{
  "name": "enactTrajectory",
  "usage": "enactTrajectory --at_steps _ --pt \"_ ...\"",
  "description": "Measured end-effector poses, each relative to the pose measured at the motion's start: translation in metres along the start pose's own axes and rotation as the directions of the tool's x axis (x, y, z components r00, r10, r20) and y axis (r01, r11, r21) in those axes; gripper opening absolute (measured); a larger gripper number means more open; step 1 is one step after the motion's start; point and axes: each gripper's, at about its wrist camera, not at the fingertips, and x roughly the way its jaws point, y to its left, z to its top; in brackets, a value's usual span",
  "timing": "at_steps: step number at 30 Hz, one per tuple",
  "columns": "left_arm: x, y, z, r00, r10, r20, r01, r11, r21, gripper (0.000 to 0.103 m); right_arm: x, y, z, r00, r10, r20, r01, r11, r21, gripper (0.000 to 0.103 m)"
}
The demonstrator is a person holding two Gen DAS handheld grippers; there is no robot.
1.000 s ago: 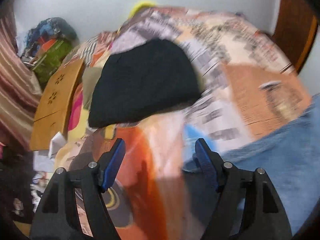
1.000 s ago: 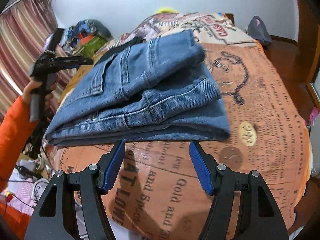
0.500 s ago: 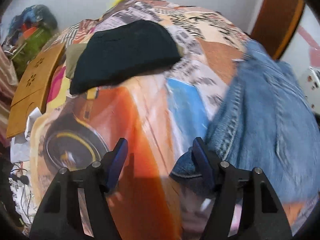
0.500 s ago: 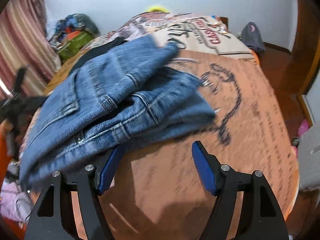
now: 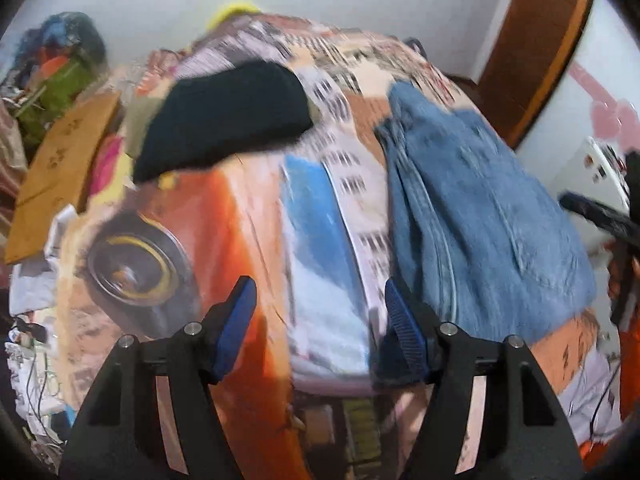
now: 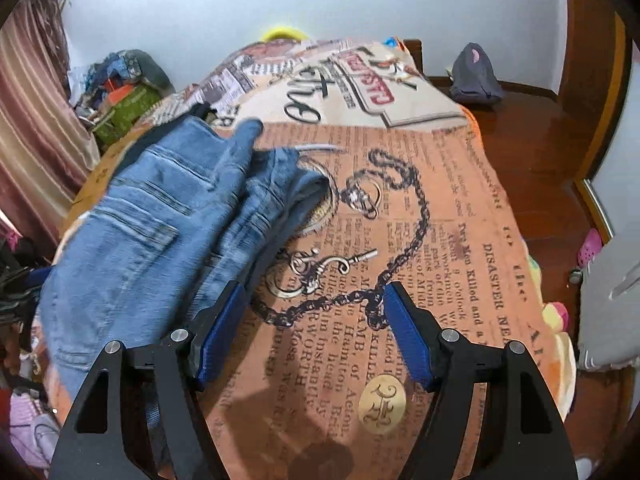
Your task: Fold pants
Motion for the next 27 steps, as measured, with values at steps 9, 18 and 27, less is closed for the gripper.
enactTrajectory --at_steps 9,18,27 --pt "0.006 -0.031 0.016 0.987 -0.162 0.001 0.162 0.987 0.020 0.068 -0.002 0.062 -0.001 0.993 0.118 0.024 -0.115 0.987 -0.113 0.069" --pt "0.028 -0.019 0.000 0.996 -0.072 -0.043 0.073 0.997 0.021 0.085 0.023 0.055 -0.018 0.993 0.111 -0.040 -0.115 0.988 -0.099 0.072" --pt "-0.005 -0.034 0.036 0.998 -0.009 0.068 0.003 0.997 0.077 0.084 -0.007 0.045 -0.005 0.998 -0.017 0.059 0.026 0.988 -0.154 0.071"
